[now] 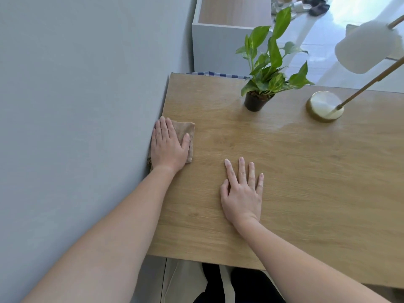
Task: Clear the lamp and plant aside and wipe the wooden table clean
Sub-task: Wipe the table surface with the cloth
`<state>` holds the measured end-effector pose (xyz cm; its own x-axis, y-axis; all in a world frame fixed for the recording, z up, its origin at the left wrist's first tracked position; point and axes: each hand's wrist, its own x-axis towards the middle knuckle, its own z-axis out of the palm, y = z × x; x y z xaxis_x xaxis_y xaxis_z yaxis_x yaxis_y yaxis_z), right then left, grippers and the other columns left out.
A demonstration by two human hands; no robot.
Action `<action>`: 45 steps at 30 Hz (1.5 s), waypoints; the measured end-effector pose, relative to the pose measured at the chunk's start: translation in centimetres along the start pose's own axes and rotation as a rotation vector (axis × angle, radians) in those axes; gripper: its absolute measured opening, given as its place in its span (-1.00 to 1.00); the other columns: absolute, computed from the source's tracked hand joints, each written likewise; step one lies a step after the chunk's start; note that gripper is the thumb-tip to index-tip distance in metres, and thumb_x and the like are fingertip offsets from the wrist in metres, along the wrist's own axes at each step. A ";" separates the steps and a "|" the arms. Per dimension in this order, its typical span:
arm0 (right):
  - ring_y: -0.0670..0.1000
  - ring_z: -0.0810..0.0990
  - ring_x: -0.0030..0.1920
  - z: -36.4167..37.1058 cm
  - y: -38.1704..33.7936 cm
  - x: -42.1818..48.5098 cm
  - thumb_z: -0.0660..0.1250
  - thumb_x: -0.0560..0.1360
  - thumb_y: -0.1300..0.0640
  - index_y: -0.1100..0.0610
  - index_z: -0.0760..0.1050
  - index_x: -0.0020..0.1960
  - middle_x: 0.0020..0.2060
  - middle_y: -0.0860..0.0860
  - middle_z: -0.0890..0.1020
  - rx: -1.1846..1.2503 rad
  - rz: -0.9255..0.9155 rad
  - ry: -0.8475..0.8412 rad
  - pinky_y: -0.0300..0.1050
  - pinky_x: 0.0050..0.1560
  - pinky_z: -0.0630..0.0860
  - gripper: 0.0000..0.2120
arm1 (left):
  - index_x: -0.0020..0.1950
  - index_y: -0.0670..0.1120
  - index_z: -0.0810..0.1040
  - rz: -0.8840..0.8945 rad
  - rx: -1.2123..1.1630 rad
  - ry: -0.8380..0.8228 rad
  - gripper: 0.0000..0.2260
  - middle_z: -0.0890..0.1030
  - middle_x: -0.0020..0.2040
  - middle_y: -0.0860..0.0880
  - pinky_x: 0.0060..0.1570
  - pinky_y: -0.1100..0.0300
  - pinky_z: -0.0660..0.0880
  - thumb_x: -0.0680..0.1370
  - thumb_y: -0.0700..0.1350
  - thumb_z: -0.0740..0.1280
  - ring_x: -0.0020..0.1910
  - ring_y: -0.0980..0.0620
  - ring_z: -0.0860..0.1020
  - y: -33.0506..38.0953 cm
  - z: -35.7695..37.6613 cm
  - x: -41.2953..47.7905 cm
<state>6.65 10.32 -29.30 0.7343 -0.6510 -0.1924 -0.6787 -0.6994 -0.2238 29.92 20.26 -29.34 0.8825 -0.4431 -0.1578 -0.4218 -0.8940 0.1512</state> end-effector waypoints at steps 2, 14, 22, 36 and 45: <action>0.12 -0.20 0.73 0.1 0.0 0.1 -0.05 0.72 -0.14 -0.30 -0.13 0.71 0.73 -0.05 -0.10 0.005 0.003 0.002 0.24 0.68 -0.26 -0.41 | 0.74 -0.24 -0.11 -0.001 0.005 0.014 -0.23 -0.07 0.76 -0.21 0.71 -0.02 -0.15 0.73 0.28 -0.11 0.75 -0.12 -0.10 0.2 0.0 0.4; 0.13 -0.16 0.73 0.1 -0.1 0.1 -0.03 0.71 -0.12 -0.28 -0.07 0.71 0.74 -0.03 -0.05 0.011 0.002 0.015 0.24 0.68 -0.25 -0.41 | 0.76 -0.17 -0.07 0.032 0.001 0.052 -0.26 -0.03 0.77 -0.18 0.71 -0.04 -0.12 0.72 0.29 -0.11 0.75 -0.10 -0.06 -0.7 1.3 -3.7; 0.14 -0.15 0.73 -0.3 -0.2 -0.4 -0.08 0.71 -0.11 -0.28 -0.07 0.72 0.74 -0.03 -0.05 0.021 0.003 0.005 0.24 0.68 -0.24 -0.42 | 0.76 -0.14 -0.13 0.010 -0.013 0.030 -0.27 -0.11 0.77 -0.12 0.72 -0.05 -0.11 0.74 0.29 -0.10 0.75 -0.04 -0.15 -1.5 3.1 -16.0; 0.05 -0.18 0.73 -2.2 4.7 -0.6 -0.14 0.75 -0.22 -0.38 -0.14 0.68 0.73 -0.10 -0.07 0.012 -0.269 -0.086 0.16 0.70 -0.18 -0.49 | 0.74 0.03 -0.31 0.035 -0.082 -0.090 -0.32 -0.31 0.74 0.08 0.71 0.04 -0.16 0.73 0.34 -0.18 0.69 0.16 -0.35 -2.8 3.2 -27.0; -0.03 -0.22 0.71 -3.9 9.8 2.4 -0.16 0.74 -0.29 -0.41 -0.24 0.66 0.72 -0.14 -0.08 -0.058 -0.321 -0.073 0.19 0.70 -0.19 -0.47 | 0.74 0.00 -0.32 -0.021 -0.030 -0.048 -0.24 -0.32 0.74 0.03 0.72 0.00 -0.16 0.71 0.41 -0.18 0.70 0.10 -0.35 -1.7 3.1 -23.9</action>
<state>1.72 0.81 -28.27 0.9082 -0.3733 -0.1894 -0.4106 -0.8823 -0.2299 8.92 32.16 -28.88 0.8796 -0.4277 -0.2082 -0.3964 -0.9010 0.1762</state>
